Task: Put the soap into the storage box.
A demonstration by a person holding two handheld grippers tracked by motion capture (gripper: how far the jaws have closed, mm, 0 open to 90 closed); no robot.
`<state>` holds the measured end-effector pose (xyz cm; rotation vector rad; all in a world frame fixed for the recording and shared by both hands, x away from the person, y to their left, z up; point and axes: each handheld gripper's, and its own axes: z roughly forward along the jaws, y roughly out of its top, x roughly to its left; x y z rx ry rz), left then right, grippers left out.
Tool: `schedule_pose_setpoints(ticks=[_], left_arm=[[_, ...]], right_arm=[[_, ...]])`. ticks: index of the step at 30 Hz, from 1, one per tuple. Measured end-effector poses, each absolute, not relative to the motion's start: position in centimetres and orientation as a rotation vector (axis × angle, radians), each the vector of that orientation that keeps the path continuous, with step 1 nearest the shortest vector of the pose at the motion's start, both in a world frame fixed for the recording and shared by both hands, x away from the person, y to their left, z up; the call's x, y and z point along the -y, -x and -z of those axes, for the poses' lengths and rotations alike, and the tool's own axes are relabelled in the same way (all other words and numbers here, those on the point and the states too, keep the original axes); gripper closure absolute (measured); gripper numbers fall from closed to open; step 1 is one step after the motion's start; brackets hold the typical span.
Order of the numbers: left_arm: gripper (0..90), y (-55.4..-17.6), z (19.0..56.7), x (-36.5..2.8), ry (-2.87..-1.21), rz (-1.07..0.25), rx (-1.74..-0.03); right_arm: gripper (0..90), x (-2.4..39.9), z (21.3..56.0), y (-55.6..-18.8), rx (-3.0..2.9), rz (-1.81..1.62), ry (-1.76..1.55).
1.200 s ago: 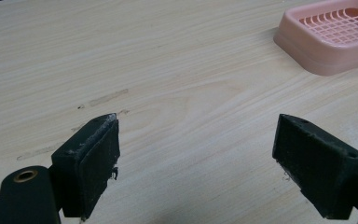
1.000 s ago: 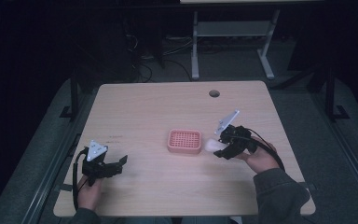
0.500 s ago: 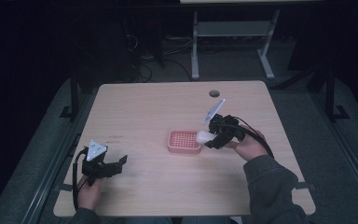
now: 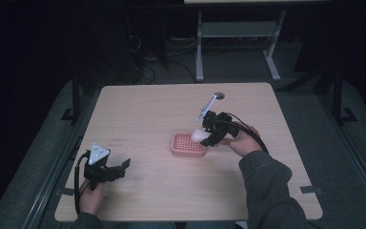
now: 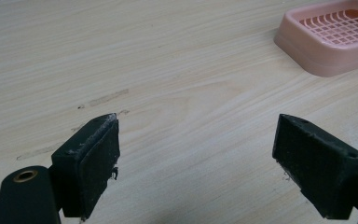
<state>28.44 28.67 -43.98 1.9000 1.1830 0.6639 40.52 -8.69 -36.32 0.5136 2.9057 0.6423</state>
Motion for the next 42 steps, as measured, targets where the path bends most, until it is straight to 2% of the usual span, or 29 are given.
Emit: schedule_pose_setpoints(ticks=[19, 42], left_arm=[[14.1, -28.5, 44.0, -28.7, -1.896, -0.662, -1.181], [14.1, -28.5, 44.0, -28.7, -1.901, -0.658, -1.179]], right_arm=[[48.7, 5.3, 38.0, -42.4, -2.944, -0.612, -0.491], [48.7, 3.3, 40.4, -43.9, -2.981, -0.562, -0.508]])
